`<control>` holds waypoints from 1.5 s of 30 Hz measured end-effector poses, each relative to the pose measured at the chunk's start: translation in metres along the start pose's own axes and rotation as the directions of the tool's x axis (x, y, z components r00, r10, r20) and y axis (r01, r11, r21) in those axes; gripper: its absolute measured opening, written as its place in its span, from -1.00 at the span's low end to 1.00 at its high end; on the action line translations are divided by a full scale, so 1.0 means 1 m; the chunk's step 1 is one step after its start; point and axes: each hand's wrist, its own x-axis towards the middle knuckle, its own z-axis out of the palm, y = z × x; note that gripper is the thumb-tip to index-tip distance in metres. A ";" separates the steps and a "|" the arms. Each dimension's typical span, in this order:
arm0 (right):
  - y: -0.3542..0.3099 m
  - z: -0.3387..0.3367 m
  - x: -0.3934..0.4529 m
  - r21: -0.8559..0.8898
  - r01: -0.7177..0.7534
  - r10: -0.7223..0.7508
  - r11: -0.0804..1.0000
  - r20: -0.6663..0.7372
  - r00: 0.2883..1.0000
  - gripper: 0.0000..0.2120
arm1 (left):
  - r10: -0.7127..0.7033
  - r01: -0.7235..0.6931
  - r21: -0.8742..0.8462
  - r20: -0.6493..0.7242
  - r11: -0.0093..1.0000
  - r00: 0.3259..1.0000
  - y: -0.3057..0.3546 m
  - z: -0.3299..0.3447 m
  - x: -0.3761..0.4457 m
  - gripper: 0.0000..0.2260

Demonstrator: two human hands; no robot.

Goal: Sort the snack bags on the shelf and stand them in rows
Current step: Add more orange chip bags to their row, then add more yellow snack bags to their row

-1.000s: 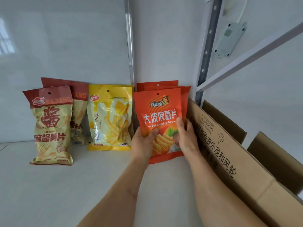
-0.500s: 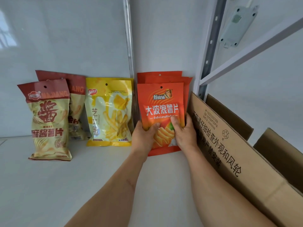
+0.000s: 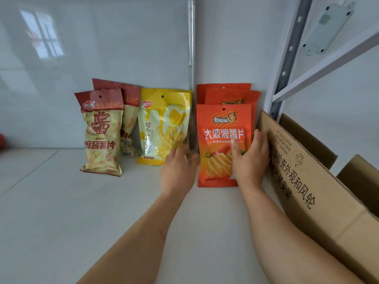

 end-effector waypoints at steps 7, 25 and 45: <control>-0.046 0.017 -0.050 -0.092 0.616 -0.618 0.783 -0.002 0.786 -0.80 | 0.409 -0.337 0.522 -0.025 0.783 0.912 -0.063 -0.060 -0.016 -0.85; -0.293 0.142 -0.258 0.134 0.852 -0.815 0.506 0.397 0.421 -0.88 | 0.334 -0.173 0.735 -0.077 0.655 0.939 -0.259 -0.341 -0.055 -0.89; -0.554 0.340 -0.383 0.423 0.572 -0.710 0.702 0.473 0.522 -0.79 | 0.156 0.133 0.705 -0.330 0.697 0.931 -0.482 -0.539 0.014 -0.88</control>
